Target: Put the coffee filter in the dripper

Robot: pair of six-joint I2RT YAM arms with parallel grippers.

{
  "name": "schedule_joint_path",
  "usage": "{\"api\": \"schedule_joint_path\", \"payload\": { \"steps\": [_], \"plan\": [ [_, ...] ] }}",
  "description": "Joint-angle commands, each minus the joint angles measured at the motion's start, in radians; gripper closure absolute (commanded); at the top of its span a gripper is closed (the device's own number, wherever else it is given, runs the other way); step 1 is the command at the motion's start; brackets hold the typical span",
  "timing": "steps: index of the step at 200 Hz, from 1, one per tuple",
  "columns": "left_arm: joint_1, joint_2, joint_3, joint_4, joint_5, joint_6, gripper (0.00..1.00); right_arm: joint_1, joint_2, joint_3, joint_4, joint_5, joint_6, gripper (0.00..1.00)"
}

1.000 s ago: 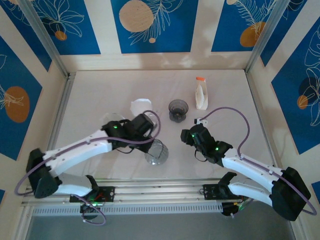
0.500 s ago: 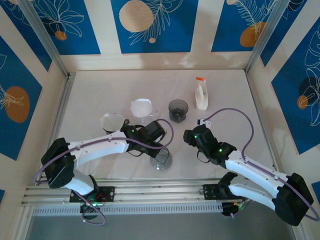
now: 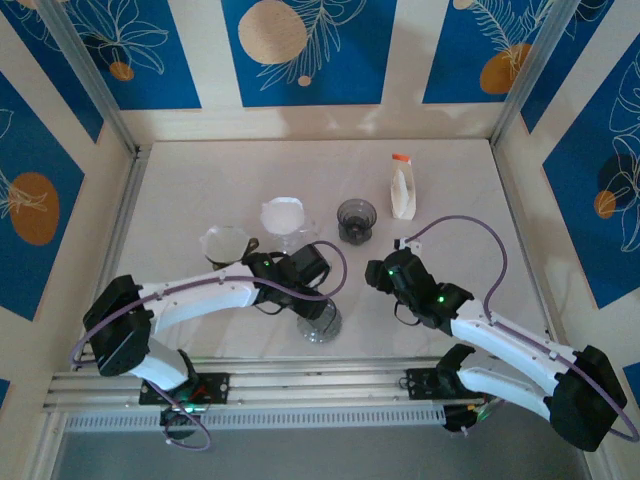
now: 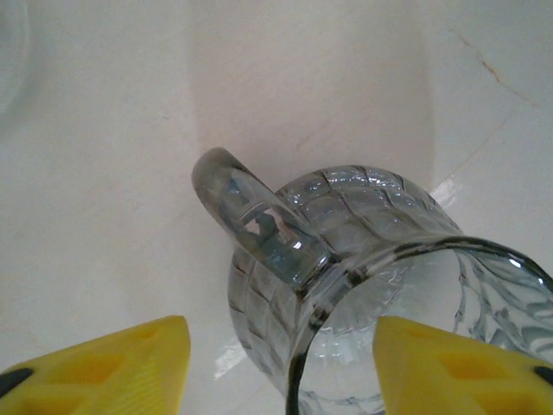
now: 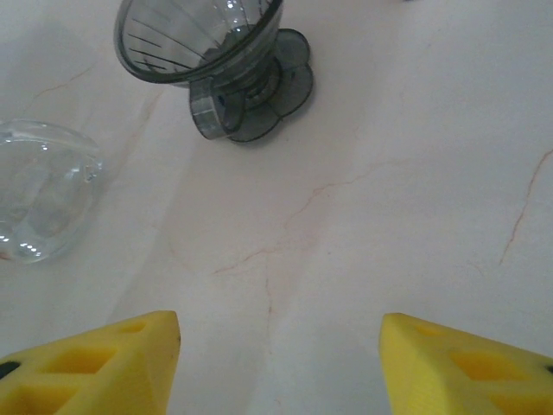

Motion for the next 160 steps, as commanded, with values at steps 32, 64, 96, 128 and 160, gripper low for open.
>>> {"api": "schedule_joint_path", "payload": {
  "steps": [32,64,96,128,160],
  "plan": [
    [-0.006,-0.172,0.173,-0.023,-0.073,0.036,0.0,-0.082,0.153,0.193,-0.022,-0.097,-0.037,0.32],
    [-0.005,-0.288,0.176,0.015,-0.137,0.062,0.0,-0.216,0.344,0.363,-0.085,-0.249,-0.051,0.37],
    [-0.006,-0.47,0.078,0.111,-0.216,0.09,0.0,-0.252,0.531,0.528,-0.137,-0.249,-0.097,0.43],
    [-0.006,-0.611,-0.02,0.158,-0.264,0.12,0.0,-0.292,0.665,0.64,-0.183,-0.222,-0.105,0.47],
    [-0.005,-0.718,-0.106,0.186,-0.341,0.12,0.0,-0.308,0.746,0.703,-0.216,-0.183,-0.108,0.48]
  ]
}}
